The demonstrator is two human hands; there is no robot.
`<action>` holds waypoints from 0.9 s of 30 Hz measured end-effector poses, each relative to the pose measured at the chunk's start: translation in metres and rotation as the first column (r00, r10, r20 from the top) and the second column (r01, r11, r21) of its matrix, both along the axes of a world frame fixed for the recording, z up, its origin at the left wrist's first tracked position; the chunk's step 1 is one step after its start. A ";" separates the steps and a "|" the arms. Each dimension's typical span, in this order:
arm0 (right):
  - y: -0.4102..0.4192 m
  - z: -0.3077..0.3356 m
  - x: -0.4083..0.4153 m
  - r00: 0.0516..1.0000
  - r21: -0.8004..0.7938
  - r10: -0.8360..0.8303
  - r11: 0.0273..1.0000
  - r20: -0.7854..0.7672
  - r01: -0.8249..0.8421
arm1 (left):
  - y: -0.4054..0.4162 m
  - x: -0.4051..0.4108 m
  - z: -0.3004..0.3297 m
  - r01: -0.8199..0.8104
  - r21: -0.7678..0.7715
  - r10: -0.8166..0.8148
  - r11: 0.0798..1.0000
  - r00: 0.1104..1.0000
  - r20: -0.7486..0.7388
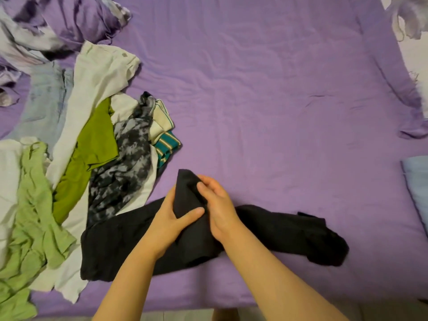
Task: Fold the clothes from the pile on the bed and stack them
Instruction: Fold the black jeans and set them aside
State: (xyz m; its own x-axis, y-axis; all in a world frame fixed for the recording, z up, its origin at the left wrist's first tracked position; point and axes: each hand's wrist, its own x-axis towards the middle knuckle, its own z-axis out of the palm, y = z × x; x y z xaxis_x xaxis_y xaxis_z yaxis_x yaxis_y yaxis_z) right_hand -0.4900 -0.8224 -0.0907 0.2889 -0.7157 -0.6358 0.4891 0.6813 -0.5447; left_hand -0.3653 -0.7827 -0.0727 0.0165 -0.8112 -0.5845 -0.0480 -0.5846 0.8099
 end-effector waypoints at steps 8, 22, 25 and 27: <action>0.008 -0.036 -0.054 0.796 -0.098 0.220 0.939 -0.564 -0.329 | 0.016 0.035 -0.046 0.115 -0.042 -0.083 0.992 0.882 0.463; 0.031 -0.114 -0.147 -0.313 0.387 0.249 0.351 -0.917 -0.853 | 0.018 -0.026 -0.117 0.800 0.189 -0.479 0.569 0.135 0.868; 0.031 -0.123 -0.164 -0.300 0.382 0.270 0.339 -0.915 -0.860 | 0.010 -0.028 -0.135 0.781 0.302 -0.546 0.547 0.059 0.836; 0.026 -0.121 -0.171 -0.208 0.314 0.292 0.386 -0.933 -0.867 | 0.006 -0.032 -0.135 0.765 0.313 -0.537 0.563 0.051 0.842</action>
